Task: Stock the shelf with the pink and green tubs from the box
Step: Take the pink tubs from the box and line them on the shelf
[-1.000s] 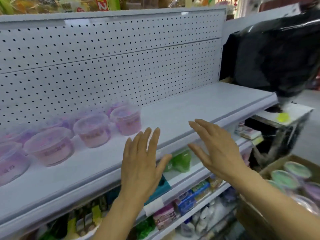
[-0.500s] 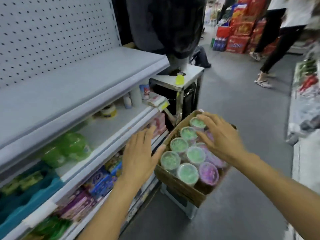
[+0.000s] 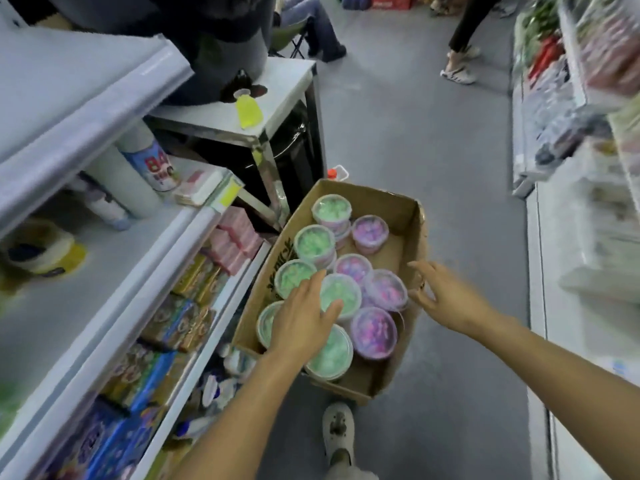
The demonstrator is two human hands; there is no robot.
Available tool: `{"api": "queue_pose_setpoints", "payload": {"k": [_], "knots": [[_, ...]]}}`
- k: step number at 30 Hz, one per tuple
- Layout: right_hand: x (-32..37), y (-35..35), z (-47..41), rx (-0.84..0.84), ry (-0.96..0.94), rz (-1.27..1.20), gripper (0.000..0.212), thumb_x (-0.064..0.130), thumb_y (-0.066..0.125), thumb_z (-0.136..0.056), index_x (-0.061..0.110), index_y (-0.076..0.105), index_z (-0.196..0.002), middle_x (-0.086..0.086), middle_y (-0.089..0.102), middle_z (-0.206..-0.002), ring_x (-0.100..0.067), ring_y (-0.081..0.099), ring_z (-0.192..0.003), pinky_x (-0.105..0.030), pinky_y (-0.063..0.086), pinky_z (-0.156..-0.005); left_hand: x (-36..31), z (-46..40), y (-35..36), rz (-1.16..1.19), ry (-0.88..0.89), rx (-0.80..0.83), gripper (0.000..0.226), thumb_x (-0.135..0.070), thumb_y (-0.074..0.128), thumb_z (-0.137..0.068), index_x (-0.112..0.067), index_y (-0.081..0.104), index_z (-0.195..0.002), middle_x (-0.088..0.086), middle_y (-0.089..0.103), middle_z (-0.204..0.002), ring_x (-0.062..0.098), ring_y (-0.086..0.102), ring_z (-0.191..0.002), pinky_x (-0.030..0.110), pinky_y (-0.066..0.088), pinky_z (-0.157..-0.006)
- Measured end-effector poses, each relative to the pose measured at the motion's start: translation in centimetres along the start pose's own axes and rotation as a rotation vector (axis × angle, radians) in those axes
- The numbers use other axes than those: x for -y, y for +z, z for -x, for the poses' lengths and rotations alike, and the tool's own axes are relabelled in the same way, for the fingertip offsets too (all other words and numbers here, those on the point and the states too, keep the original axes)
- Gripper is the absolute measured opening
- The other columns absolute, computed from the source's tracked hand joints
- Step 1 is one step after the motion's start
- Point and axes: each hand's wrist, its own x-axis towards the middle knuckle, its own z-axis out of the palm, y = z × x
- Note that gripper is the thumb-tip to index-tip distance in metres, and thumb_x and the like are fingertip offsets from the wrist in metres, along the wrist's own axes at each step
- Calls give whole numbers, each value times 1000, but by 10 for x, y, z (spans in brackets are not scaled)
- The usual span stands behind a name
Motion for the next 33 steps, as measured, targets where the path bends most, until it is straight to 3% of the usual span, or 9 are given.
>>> {"api": "queue_pose_setpoints", "payload": {"k": [4,9,15,22,26,29,33], "knots": [[-19,20,-49,57,92,-52,54,32,54,-94,17,35,-143,-9,48,-135,-27,54,-110,-36,45,-90,11,-74,24,53,37,95,61,-45,49,-94,-24,28,-147,-1,41,-147,17,40,-132,39,41,-103],[-41,57,-117,158,181,-51,57,33,52,-95,18,30,-146,-12,43,-140,-30,47,-125,-42,41,-102,28,-174,66,4,43,209,53,-40,52,-94,-17,40,-141,7,48,-138,23,47,-125,35,40,-100],[-63,97,-175,314,236,22,53,25,50,-95,13,32,-144,-15,44,-135,-33,50,-119,-44,42,-99,50,-263,127,-169,66,420,54,-29,48,-97,-12,33,-146,13,36,-149,27,35,-137,35,29,-109],[-77,121,-207,525,279,-74,50,12,49,-90,10,43,-140,-16,55,-134,-32,54,-120,-36,44,-99,66,-304,180,-376,97,591,54,-17,46,-96,-12,30,-147,13,35,-147,33,37,-134,43,35,-109],[-79,121,-214,564,264,-76,47,16,53,-90,16,49,-137,-11,55,-136,-29,53,-122,-39,43,-102,60,-314,188,-528,164,616,44,-9,51,-91,-7,44,-134,17,41,-134,33,42,-126,41,38,-105],[-79,111,-216,521,242,-44,40,18,56,-90,19,55,-130,-9,60,-127,-28,57,-114,-35,47,-95,53,-320,186,-656,220,574,39,-9,55,-90,-7,50,-129,18,39,-135,32,38,-125,38,36,-106],[-76,94,-213,484,200,-16,29,19,57,-91,13,60,-119,-8,63,-116,-26,59,-104,-32,45,-78,47,-322,174,-617,234,580,40,-11,57,-91,-8,47,-130,18,39,-138,36,45,-122,42,41,-100]]}}
